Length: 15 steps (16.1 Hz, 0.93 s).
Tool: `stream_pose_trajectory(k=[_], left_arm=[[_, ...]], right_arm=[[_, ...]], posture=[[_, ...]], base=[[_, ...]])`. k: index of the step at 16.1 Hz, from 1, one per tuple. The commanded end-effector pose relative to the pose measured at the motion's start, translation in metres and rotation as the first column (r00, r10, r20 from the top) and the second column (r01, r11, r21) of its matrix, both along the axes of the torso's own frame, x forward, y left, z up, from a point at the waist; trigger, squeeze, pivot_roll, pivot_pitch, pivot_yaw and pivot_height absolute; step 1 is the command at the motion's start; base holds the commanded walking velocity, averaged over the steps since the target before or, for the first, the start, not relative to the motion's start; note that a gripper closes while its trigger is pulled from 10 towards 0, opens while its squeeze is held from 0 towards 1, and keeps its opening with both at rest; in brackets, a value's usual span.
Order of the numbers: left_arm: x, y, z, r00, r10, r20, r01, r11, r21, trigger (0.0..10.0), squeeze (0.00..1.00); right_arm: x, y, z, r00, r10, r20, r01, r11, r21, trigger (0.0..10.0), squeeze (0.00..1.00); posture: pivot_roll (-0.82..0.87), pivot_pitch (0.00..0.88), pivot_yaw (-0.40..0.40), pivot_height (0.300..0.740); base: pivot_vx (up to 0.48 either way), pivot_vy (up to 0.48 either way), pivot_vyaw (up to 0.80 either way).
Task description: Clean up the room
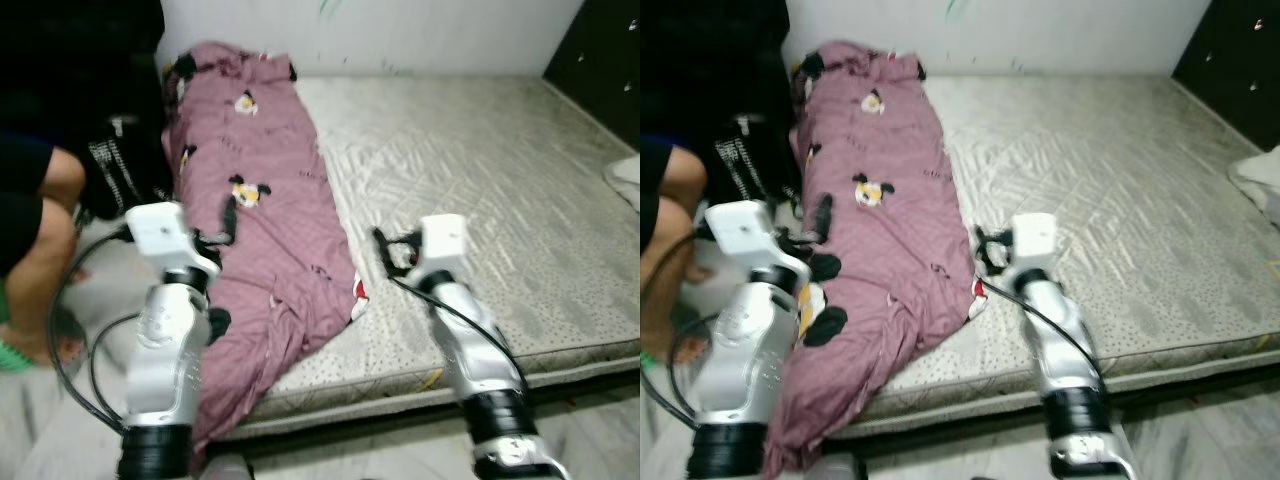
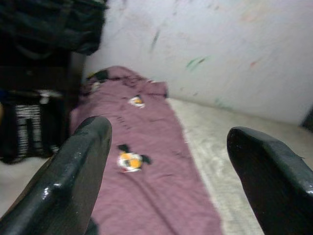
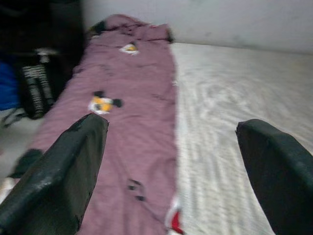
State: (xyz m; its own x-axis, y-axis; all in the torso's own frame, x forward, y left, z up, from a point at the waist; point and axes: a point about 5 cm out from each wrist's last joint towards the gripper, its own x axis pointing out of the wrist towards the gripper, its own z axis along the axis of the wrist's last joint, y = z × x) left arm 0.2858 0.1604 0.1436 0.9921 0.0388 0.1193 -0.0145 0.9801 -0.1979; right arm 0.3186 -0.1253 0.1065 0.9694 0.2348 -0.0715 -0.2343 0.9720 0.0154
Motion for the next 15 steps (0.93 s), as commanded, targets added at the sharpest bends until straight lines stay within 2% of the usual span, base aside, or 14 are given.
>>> stream_pose_trajectory(k=[1,14,15], left_arm=[[0.0013,-0.0088,0.0022,1.000,-0.023,-0.001,0.023,1.000,-0.011,10.0,0.00],[-0.0045,-0.0047,-0.0041,0.999,0.004,-0.038,-0.005,1.000,-0.019,10.0,0.00],[-0.0046,-0.0050,-0.0041,0.999,0.004,-0.039,-0.005,1.000,-0.018,10.0,0.00]], right_arm=[[0.0008,-0.0101,0.0032,0.999,-0.031,0.015,0.031,0.999,-0.012,10.0,0.00],[-0.0009,-0.0095,0.0003,1.000,-0.016,0.004,0.017,0.999,-0.027,10.0,0.00],[-0.0011,-0.0084,0.0003,1.000,-0.006,0.007,0.006,0.999,-0.041,10.0,0.00]], posture=[[0.03,0.015,-0.054,0.740],[0.04,0.044,-0.056,0.740],[0.04,0.047,-0.056,0.740]], base=[[0.000,0.000,0.00],[0.000,0.000,0.00],[0.000,0.000,0.80]])
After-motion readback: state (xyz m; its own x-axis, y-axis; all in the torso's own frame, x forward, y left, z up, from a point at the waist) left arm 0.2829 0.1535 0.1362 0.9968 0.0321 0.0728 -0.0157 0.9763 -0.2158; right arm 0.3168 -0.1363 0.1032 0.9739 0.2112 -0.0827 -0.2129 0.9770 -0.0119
